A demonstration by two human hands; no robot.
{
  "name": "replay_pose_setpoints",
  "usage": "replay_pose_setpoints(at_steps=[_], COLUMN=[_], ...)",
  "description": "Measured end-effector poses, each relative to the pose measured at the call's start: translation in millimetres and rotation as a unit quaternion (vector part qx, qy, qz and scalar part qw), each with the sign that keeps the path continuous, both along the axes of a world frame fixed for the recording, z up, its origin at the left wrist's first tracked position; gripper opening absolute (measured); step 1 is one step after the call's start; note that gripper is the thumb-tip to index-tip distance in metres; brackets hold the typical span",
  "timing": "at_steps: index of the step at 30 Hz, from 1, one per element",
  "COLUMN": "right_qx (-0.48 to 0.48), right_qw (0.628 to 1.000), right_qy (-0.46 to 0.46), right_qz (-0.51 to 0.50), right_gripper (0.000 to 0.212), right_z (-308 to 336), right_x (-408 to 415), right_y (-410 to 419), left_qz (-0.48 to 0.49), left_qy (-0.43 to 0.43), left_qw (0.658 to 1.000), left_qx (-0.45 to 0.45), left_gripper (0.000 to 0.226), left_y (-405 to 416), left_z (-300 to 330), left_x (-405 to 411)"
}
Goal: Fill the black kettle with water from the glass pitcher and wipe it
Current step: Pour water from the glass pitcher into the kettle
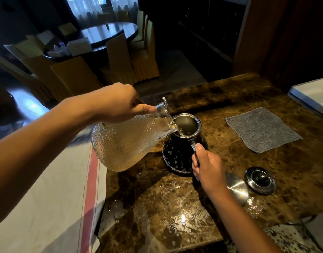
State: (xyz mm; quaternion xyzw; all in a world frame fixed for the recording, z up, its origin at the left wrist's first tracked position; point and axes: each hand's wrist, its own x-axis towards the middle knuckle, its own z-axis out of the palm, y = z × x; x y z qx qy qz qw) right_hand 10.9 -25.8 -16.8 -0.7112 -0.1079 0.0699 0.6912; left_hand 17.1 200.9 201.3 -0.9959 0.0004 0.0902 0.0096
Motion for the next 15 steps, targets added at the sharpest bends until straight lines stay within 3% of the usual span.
replay_pose_setpoints(at_steps=[15], right_qx=[0.006], right_qw=[1.000], right_qy=[0.003], right_qz=[0.001], right_gripper=[0.065], right_z=[-0.1], right_x=[0.6], right_y=[-0.1], left_qz=[0.019], left_qy=[0.013], left_qw=[1.000], left_qx=[-0.003], left_gripper=[0.071], left_y=[-7.5], left_z=[8.2], left_x=[5.8])
